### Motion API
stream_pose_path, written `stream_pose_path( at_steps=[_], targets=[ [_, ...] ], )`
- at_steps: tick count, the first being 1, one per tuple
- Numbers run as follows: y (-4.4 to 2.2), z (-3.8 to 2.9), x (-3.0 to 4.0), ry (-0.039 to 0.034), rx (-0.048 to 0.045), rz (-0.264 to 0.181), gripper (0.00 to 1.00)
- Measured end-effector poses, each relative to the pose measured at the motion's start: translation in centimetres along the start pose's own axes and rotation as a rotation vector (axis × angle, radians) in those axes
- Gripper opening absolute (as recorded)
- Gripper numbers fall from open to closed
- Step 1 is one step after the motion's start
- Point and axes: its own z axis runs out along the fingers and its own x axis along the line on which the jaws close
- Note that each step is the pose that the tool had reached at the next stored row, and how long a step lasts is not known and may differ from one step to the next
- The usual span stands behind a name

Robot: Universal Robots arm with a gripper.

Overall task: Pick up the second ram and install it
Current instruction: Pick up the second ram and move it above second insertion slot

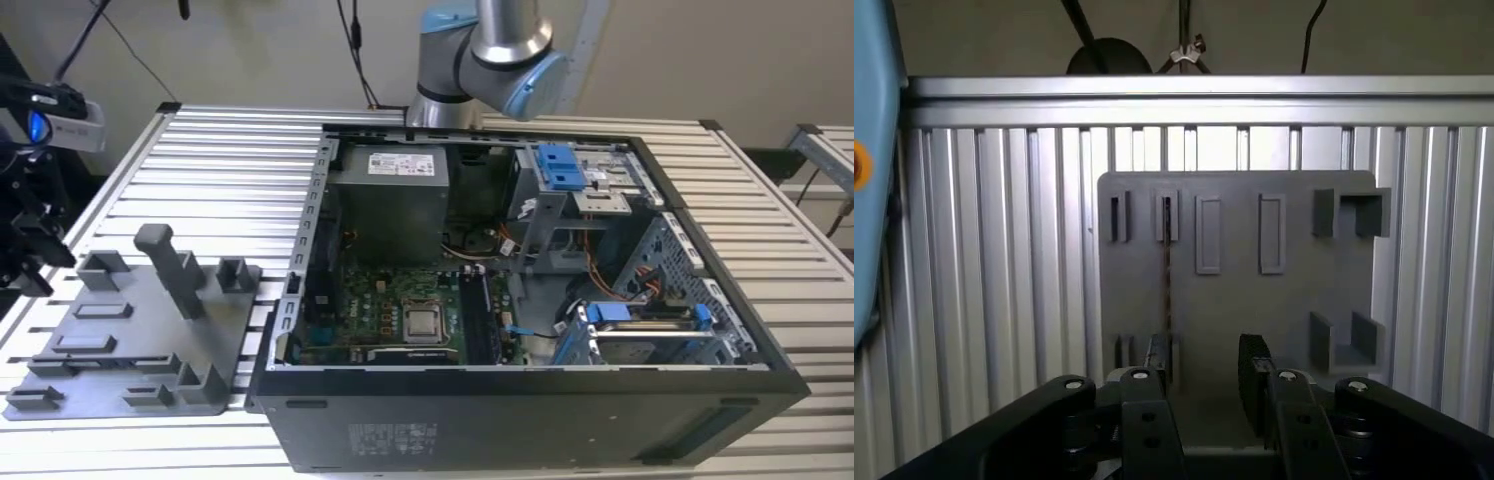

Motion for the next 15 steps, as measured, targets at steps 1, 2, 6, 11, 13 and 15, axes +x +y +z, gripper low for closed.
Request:
stream_pose_path(
  at_steps=[1,2,6,11,13,15],
  targets=[
    [0.01,0.12,0.0,0.0001,0.0001,0.0,0.42],
    [0.02,0.24,0.0,0.0001,0.0001,0.0,0.42],
    [0.03,0.74,0.0,0.0001,0.0003,-0.002,0.42],
    [0.04,1.37,0.02,0.0001,0.0004,-0.005,0.42],
    [0.04,1.6,0.06,0.0002,0.0004,-0.007,0.42],
    [0.05,1.85,0.08,0.0002,0.0004,-0.008,0.42]
  ],
)
